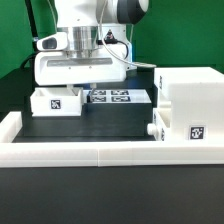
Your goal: Assemble drawer
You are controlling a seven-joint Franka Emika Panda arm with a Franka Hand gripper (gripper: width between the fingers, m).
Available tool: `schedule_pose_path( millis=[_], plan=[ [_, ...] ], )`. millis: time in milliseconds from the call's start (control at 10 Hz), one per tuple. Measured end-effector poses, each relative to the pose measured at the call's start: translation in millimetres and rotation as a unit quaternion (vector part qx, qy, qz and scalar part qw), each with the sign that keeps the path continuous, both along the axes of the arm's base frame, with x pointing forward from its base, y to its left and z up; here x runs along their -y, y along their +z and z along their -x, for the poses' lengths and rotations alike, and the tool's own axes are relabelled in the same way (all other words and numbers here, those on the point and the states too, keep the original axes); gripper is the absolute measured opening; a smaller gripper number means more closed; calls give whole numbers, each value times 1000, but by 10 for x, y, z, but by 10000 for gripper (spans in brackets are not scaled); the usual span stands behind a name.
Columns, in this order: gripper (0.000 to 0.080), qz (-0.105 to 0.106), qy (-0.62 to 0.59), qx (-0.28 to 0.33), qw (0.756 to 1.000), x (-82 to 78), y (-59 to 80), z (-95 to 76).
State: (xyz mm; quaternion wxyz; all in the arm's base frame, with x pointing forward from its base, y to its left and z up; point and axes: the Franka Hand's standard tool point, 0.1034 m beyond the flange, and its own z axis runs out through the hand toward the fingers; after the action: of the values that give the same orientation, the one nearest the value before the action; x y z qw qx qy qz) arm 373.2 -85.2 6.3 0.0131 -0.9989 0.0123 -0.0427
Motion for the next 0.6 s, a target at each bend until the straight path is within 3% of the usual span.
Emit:
schedule_pose_path(
  millis=[600],
  plan=[
    [42, 0, 3, 1, 1000, -15, 9, -9]
  ],
)
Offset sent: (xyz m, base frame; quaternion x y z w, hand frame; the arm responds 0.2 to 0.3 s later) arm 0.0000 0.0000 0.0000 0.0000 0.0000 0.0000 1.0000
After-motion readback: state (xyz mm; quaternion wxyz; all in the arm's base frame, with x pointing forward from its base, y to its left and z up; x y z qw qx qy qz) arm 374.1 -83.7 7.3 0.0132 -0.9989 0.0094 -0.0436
